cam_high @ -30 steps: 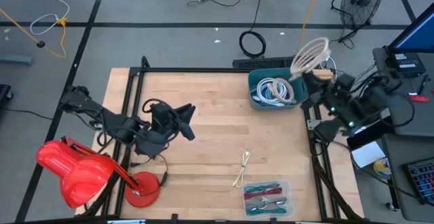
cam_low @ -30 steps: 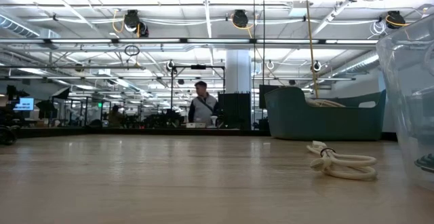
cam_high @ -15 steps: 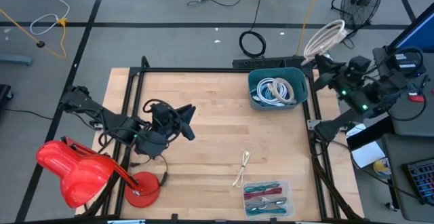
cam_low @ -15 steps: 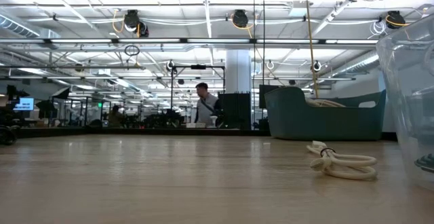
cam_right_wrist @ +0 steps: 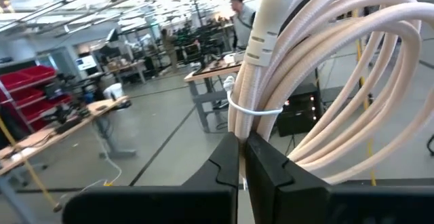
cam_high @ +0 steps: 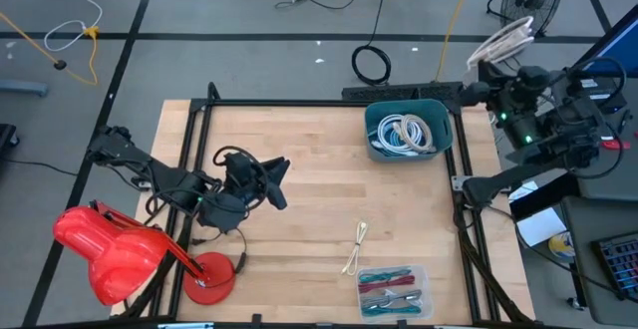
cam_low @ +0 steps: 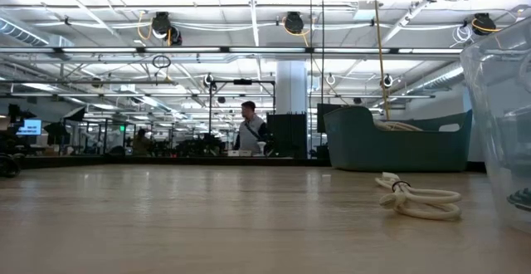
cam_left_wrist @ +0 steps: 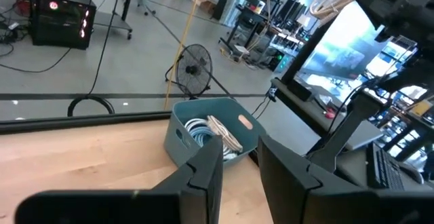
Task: Pick & Place USB Port
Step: Put the brown HDMI cable into the blue bin
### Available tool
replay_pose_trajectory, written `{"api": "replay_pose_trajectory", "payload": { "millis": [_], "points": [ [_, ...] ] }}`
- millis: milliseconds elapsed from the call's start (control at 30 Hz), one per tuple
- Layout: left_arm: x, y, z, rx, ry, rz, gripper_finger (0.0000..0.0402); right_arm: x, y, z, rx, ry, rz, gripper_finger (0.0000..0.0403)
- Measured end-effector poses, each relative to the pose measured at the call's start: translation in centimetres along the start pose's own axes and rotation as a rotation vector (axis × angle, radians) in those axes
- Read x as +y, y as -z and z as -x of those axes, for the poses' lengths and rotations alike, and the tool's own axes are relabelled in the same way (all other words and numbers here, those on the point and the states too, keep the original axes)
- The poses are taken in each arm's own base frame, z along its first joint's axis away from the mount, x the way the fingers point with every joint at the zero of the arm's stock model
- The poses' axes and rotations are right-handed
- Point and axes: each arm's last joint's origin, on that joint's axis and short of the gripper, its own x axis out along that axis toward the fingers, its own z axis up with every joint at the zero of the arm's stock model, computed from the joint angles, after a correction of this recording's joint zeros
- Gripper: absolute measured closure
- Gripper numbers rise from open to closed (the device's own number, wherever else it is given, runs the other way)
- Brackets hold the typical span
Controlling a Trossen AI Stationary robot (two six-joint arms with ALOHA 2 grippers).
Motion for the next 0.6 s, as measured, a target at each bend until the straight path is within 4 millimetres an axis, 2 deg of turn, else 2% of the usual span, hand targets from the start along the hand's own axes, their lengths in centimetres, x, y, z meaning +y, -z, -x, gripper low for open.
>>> {"api": "replay_pose_trajectory", "payload": {
  "millis": [167, 267, 433, 600],
  "points": [
    [0.0, 0.0, -0.2, 0.033, 0.022, -0.044, 0.0305, 1.6, 0.8, -0.5, -0.011, 0.041, 0.021, 0.0403],
    [-0.1, 0.1, -0.3, 0.078, 0.054, -0.062, 0.0305, 4.1, 2.4, -0.7, -0.012, 0.044, 0.076, 0.0403],
    [-0.2, 0.3, -0.4, 0.152, 0.114, -0.092, 0.0305, 8.8, 6.3, -1.0, -0.012, 0.047, 0.217, 0.0403],
    [-0.3, 0.7, 0.0, 0.220, 0.169, -0.162, 0.0305, 11.4, 8.1, -1.0, -0.009, 0.044, 0.227, 0.0403]
  ]
}}
